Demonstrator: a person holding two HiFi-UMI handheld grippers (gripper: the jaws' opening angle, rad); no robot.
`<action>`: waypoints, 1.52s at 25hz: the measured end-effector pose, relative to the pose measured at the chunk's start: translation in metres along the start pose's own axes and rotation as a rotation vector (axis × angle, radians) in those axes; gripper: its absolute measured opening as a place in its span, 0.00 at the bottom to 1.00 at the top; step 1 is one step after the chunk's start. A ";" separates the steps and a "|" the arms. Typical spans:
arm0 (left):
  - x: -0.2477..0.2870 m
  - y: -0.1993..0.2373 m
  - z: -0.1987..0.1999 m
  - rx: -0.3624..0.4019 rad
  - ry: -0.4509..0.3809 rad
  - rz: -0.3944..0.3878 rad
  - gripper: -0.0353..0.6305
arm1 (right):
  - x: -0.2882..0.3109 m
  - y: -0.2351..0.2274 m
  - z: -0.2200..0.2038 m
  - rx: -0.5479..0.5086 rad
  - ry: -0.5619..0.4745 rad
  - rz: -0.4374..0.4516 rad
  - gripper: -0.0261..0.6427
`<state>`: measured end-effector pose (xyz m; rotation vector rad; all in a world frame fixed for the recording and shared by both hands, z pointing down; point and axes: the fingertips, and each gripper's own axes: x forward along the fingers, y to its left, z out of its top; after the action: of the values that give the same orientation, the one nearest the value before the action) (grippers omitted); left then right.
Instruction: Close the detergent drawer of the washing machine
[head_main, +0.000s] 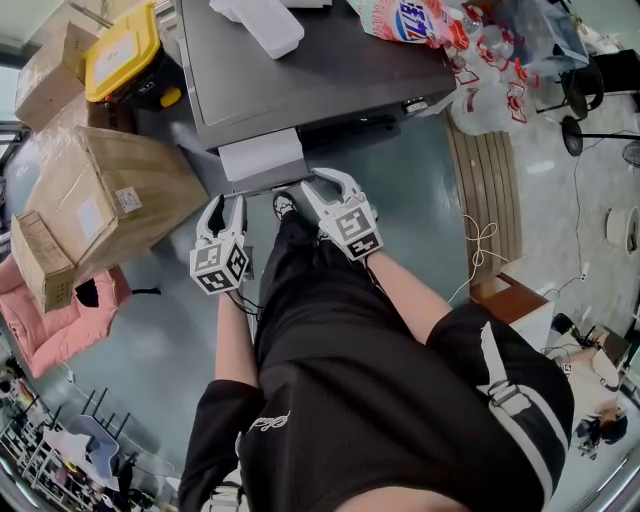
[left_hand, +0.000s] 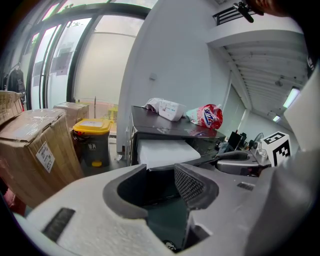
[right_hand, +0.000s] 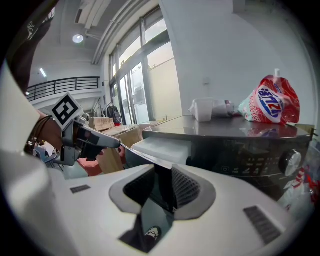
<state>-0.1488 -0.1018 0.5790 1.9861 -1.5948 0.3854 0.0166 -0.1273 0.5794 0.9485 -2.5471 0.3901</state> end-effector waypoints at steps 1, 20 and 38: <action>0.001 0.000 0.001 0.000 0.000 0.000 0.32 | 0.001 -0.001 0.000 0.000 0.000 -0.001 0.21; 0.017 0.010 0.015 -0.015 -0.008 -0.005 0.32 | 0.018 -0.012 0.012 -0.001 0.011 -0.013 0.21; 0.029 0.016 0.024 -0.029 -0.021 -0.007 0.33 | 0.029 -0.022 0.018 0.002 0.015 -0.019 0.21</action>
<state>-0.1595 -0.1413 0.5795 1.9796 -1.5970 0.3378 0.0066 -0.1666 0.5791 0.9659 -2.5227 0.3936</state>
